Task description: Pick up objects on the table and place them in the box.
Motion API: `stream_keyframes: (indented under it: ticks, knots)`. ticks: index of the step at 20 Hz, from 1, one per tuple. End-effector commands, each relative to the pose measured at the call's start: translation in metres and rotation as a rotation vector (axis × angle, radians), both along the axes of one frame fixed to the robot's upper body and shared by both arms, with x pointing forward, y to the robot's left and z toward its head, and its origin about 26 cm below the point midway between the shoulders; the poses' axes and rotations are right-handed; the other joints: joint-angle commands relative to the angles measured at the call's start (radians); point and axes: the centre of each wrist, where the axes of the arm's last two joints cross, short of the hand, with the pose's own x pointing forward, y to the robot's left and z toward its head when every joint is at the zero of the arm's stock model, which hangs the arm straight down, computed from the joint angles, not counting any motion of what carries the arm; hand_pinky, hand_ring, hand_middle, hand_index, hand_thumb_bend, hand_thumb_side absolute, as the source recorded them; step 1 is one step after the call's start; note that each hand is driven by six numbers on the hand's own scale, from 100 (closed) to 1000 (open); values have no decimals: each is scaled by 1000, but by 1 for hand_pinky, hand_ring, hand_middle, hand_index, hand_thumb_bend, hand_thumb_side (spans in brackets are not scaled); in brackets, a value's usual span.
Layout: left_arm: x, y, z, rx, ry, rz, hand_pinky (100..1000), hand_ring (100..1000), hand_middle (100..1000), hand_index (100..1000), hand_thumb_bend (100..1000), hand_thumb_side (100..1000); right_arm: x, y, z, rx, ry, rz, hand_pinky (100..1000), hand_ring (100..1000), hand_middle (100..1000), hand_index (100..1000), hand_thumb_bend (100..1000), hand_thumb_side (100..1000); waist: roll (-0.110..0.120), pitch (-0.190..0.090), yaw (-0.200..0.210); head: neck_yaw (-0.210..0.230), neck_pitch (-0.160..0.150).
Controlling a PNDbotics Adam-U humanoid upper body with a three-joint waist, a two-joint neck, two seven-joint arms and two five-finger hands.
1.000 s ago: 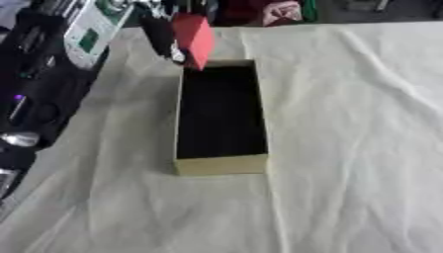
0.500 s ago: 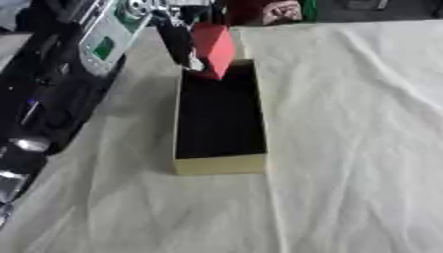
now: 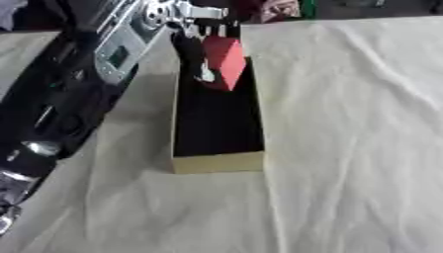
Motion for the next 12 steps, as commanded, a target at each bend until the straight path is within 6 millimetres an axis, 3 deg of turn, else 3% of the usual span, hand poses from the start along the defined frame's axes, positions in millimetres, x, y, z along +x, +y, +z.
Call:
stream_keyframes:
  ticks: [1,4,7,12]
  knots:
    - [1,2,5,38,-22,1,813,829,820,854,739,100,-5,0,12,-26,-33,-1,877,867,873,847,100,447,11,-25,-2,-2,9]
    - [4,4,1,89,-45,2,865,873,857,895,813,100,-5,0,12,-26,-34,-1,877,867,873,847,100,448,11,-23,-3,-3,9]
    - [5,4,0,126,-70,-12,890,897,886,936,1000,286,-5,0,12,-26,-35,-1,877,867,873,847,100,449,12,-22,-5,-1,10]
    - [1,5,7,150,-126,-16,891,897,884,932,1000,297,-5,0,12,-27,-35,0,877,867,873,847,100,448,13,-21,-9,2,12]
